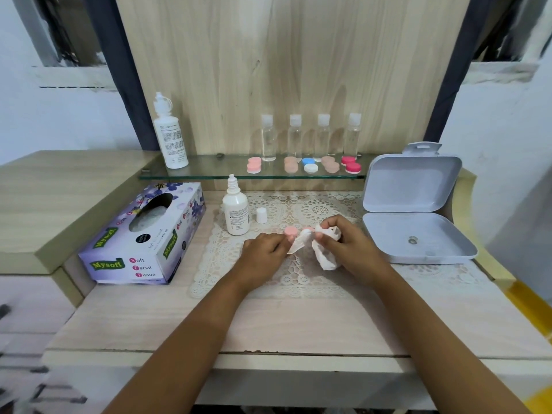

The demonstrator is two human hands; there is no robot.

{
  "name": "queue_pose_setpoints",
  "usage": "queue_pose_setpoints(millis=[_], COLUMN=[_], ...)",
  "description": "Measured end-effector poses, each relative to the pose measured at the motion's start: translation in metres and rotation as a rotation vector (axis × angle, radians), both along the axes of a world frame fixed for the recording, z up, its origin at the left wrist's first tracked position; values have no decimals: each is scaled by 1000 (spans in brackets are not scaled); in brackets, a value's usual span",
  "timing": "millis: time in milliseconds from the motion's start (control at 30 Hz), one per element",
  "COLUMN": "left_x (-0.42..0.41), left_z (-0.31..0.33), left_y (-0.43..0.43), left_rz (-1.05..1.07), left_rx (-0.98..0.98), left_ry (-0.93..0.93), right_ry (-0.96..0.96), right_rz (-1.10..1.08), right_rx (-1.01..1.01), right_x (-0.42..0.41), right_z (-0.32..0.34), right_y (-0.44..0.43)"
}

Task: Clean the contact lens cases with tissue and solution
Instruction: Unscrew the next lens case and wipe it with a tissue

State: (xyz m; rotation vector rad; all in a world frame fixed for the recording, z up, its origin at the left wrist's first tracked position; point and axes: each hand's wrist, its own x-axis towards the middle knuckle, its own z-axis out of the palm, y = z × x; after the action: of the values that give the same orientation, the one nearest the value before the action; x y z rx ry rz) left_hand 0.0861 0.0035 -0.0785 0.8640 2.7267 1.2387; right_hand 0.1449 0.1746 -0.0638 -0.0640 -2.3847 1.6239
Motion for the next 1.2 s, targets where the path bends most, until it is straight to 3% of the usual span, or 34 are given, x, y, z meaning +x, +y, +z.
queue_pose_setpoints(millis=[233,600,867,1067,1200], left_x=[-2,-4,-4,-4,-4], left_z=[-5,-6,-4,-4,-4], left_y=[-3,-5,-6,-7,-7], left_rz=[-39,-103,-129,-162,-182], left_rx=[357,373,441,499,512], left_ry=[-136,-119,-149,-238,-269], right_ry=[95,192,468,574,585], right_rz=[25,-70,-131,-266,-121], right_rx=[-31,92,441,434,530], right_x=[4,4,-3,-7,-2], right_z=[-3,-10,-27,-24,-29], right_y=[-15,-16,-14,-11,-15])
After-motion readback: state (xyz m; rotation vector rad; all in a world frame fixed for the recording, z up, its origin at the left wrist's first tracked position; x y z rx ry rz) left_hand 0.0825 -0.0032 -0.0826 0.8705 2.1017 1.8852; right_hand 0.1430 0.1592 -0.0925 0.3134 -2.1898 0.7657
